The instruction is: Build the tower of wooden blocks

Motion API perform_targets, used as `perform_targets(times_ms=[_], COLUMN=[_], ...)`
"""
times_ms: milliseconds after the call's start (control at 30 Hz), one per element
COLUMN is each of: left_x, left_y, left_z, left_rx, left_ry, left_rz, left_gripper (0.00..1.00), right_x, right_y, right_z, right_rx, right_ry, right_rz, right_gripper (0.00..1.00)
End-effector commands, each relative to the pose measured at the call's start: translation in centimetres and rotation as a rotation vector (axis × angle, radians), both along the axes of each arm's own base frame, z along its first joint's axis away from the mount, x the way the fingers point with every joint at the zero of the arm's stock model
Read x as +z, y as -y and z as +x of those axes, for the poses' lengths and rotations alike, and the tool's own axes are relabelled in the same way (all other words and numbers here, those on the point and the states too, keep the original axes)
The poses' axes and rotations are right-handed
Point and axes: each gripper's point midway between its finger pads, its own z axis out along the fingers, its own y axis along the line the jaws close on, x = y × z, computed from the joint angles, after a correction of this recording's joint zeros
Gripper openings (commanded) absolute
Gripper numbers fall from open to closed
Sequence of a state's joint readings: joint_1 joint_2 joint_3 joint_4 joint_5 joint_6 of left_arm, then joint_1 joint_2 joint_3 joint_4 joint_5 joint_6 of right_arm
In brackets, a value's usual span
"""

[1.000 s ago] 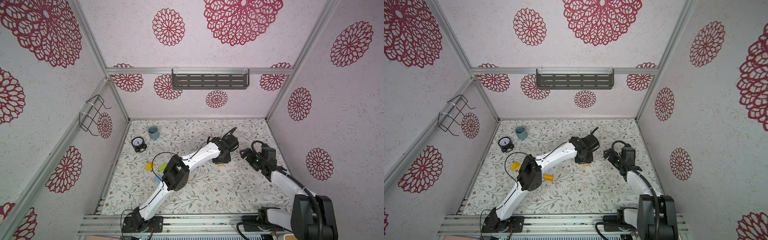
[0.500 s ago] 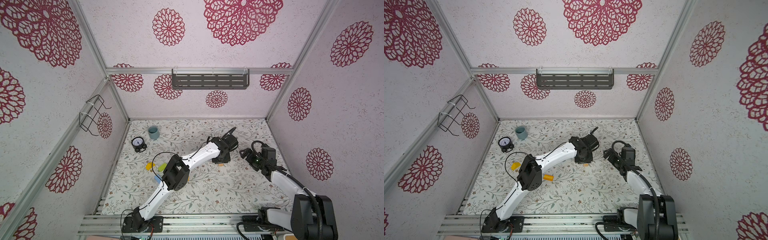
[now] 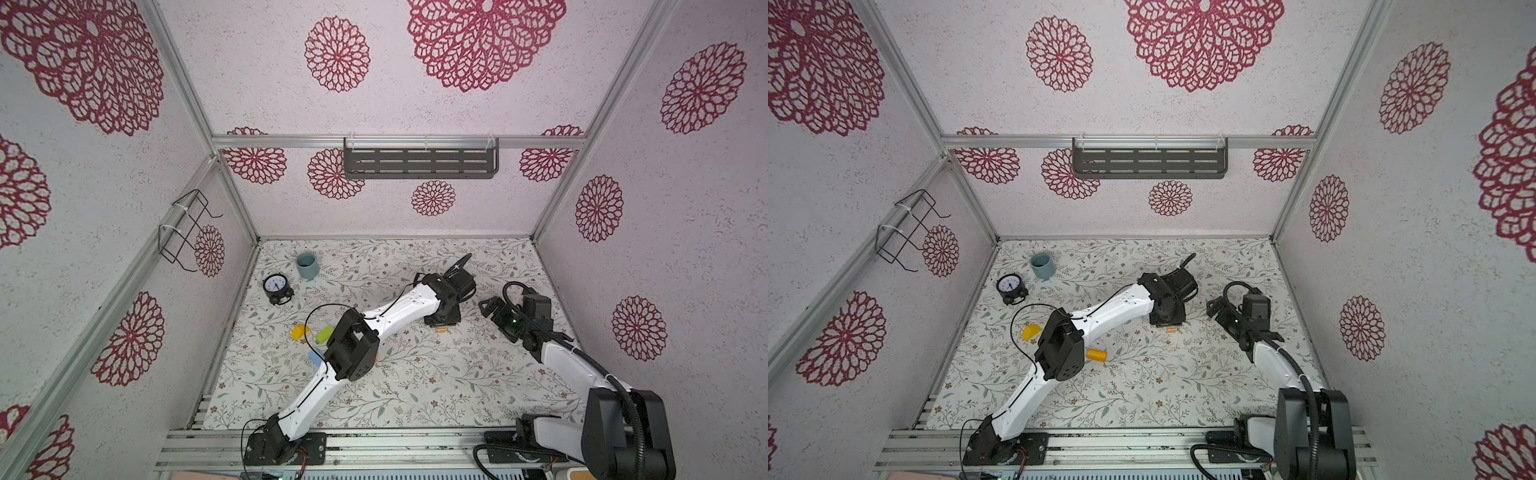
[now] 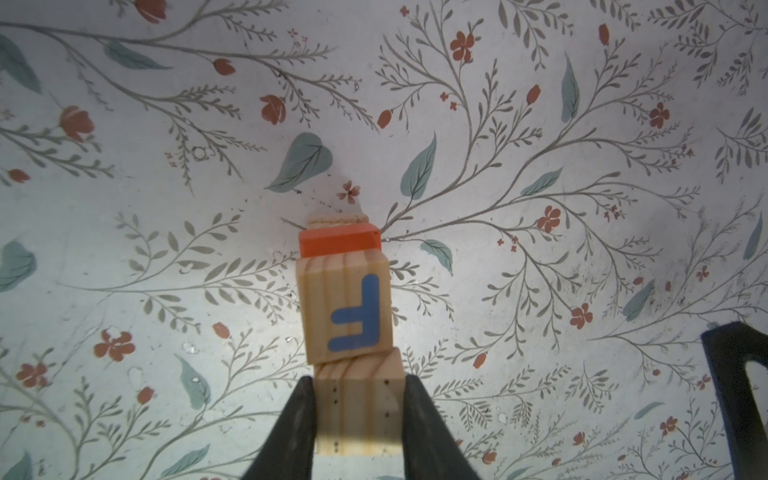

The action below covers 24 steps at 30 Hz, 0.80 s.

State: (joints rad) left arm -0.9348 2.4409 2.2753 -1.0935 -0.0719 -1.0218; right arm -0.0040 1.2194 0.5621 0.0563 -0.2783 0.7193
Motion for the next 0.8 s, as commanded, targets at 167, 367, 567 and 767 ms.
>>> perform_targets(times_ms=[167,367,567,767], left_x=[0.24,0.39,0.25,0.19], left_y=[-0.28,-0.49,-0.2,-0.02], left_z=[1.4,1.65,1.65,1.69], left_rx=[0.026,0.031,0.028,0.024], left_ry=[0.018,0.02,0.017,0.013], left_rz=[-0.011,-0.011,-0.02,-0.028], left_gripper=[0.33,0.34,0.34,0.36], right_x=[0.35,0.37,0.31,0.25], right_y=[-0.06,-0.03,-0.04,-0.04], right_z=[0.27,0.29,0.28,0.3], right_rx=[-0.002,-0.004,-0.003,-0.003], right_ry=[0.022,0.023,0.021,0.019], right_rz=[0.019,0.017,0.017,0.018], right_gripper=[0.99,0.99,0.99,0.99])
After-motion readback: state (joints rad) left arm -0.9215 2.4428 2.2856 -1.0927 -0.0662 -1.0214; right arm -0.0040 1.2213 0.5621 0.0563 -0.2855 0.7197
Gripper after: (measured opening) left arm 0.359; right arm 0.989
